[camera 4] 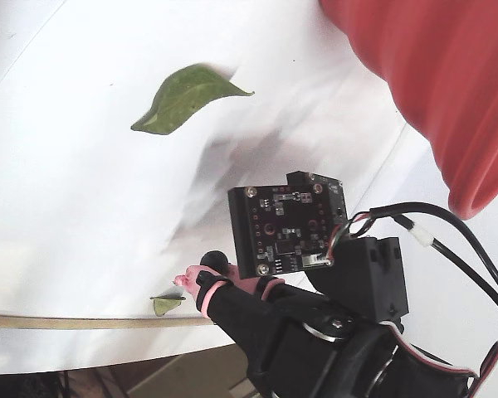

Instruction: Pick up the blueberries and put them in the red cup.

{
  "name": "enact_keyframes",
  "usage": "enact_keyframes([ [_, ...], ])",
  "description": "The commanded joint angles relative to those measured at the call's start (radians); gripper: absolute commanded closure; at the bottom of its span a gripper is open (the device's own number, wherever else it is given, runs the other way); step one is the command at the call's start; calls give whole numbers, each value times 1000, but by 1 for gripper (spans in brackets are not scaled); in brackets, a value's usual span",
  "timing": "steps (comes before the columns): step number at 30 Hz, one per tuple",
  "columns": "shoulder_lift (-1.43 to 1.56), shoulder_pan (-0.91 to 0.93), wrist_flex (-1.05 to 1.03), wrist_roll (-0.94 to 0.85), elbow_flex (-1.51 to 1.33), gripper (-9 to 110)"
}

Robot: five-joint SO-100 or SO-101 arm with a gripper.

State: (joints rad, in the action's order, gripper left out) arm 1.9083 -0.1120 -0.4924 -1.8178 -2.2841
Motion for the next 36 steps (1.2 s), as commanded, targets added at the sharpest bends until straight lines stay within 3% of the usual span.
enact_keyframes([
  [1, 118, -3, -44, -6, -25, 91],
  [36, 472, -132, -322, 72, -3, 91],
])
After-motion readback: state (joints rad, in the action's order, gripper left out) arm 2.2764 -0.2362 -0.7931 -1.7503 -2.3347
